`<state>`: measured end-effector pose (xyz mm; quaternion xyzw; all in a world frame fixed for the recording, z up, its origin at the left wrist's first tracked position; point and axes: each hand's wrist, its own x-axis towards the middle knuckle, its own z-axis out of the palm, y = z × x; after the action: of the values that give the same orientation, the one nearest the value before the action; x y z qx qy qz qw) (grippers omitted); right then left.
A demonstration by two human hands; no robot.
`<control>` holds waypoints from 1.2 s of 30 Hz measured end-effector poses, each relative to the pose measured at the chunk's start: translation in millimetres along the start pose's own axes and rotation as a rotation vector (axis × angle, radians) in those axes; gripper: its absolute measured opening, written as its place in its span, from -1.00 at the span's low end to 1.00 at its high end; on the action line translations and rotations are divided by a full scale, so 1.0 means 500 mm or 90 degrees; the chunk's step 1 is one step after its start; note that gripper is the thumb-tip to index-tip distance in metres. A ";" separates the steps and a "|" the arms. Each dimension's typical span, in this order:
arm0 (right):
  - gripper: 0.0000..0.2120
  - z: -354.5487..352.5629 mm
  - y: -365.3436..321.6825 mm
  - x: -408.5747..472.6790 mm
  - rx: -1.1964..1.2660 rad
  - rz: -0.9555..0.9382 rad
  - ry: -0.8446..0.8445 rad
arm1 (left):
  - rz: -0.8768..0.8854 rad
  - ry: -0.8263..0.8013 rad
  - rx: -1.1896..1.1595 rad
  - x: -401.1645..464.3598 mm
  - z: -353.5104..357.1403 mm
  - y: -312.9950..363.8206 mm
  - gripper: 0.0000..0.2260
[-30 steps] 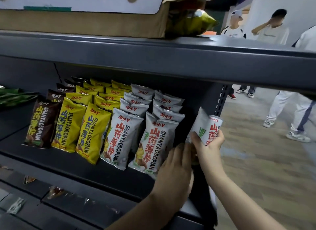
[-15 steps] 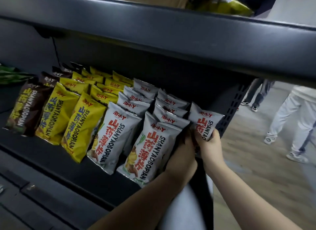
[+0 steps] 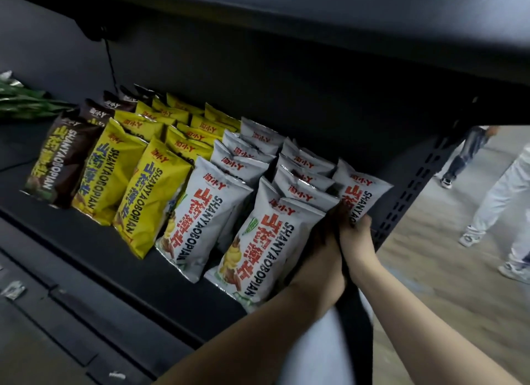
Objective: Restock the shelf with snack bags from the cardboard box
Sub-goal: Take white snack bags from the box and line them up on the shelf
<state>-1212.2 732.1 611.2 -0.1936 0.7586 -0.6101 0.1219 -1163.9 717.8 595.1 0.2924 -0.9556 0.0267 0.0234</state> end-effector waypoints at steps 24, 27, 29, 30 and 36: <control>-0.84 -0.126 0.079 -0.674 -0.154 -0.171 -0.355 | 0.287 0.135 -0.439 -0.647 0.107 -0.249 -0.76; -0.87 -0.073 0.183 -0.718 -0.278 0.001 -0.513 | 0.178 -0.060 -0.422 -0.710 0.205 -0.289 -0.78; -0.88 -0.029 0.262 -0.732 -0.358 0.117 -0.580 | 0.076 -0.213 -0.395 -0.725 0.264 -0.299 -0.78; -0.89 -0.005 0.307 -0.735 -0.369 0.186 -0.596 | 0.035 -0.268 -0.380 -0.728 0.298 -0.305 -0.77; -0.79 0.099 0.499 -0.734 -0.431 0.351 -0.676 | -0.021 -0.495 -0.309 -0.691 0.469 -0.298 -0.76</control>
<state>-899.1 896.2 338.7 -0.2934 0.7665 -0.1088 0.5608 -801.0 772.0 345.9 0.2822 -0.8671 -0.3104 -0.2686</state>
